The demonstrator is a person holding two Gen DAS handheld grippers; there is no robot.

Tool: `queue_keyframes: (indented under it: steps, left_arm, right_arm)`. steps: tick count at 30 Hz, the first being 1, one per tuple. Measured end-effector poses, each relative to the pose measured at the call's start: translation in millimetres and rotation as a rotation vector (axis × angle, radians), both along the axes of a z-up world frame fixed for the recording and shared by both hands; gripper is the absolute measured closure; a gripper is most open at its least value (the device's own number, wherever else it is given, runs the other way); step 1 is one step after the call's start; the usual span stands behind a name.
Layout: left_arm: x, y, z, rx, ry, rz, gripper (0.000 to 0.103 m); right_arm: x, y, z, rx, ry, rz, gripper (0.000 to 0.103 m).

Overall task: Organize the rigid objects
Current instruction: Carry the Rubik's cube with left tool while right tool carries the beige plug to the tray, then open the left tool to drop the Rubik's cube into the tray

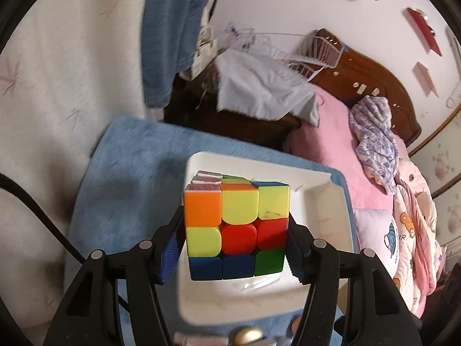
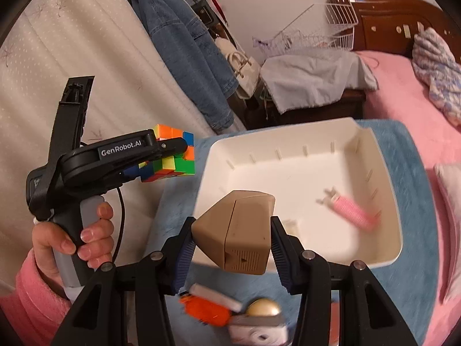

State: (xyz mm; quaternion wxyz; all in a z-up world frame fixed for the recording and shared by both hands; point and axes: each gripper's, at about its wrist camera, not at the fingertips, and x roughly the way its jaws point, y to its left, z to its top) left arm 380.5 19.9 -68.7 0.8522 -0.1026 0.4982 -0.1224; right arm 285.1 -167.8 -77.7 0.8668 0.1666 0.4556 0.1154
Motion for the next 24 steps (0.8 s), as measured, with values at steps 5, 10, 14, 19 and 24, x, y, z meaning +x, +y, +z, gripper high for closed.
queue_keyframes:
  steps: [5,10,14,19,24]
  left_arm:
    - [-1,-19,-9,-0.055,-0.055,-0.017,0.038]
    - [2,-36,-16,-0.046,-0.075,-0.042,0.038]
    - [3,-48,-23,-0.021,-0.053,-0.053,0.038]
    - [-1,-51,-13,-0.018,-0.094,-0.05,0.041]
    - [-5,-48,7,-0.024,-0.141,-0.04,0.039]
  right_arm:
    - [10,-18,-12,-0.042,-0.041,-0.009,0.053]
    - [15,-31,-22,-0.075,-0.074,-0.011,0.053]
    - [17,-37,-27,-0.085,-0.08,-0.015,0.053]
    - [18,-42,-28,-0.073,-0.088,-0.019,0.052]
    - [16,-47,-23,-0.049,-0.099,-0.04,0.049]
